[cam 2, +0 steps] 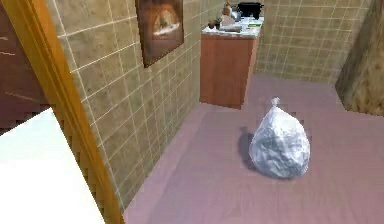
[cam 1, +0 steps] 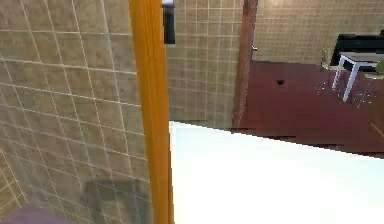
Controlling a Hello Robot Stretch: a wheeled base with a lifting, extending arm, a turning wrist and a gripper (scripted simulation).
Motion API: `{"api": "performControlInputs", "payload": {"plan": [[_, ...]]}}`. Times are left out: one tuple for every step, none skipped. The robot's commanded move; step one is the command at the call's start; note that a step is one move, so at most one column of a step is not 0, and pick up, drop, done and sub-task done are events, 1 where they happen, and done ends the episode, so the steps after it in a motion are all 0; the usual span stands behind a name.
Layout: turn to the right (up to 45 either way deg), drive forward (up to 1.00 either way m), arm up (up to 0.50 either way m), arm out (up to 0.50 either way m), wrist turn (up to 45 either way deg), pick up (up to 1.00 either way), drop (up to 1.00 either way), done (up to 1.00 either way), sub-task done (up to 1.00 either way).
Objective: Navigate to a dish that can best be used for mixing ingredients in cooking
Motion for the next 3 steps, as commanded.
{"api": "performControlInputs", "payload": {"plan": [[30.0,0.00,0.00,0.00,0.0,0.00,0.00,0.00,0.00],[0.0,0.90,0.00,0.00,0.0,0.00,0.00,0.00,0.00],[9.0,0.00,0.00,0.00,0.0,0.00,0.00,0.00,0.00]]}}
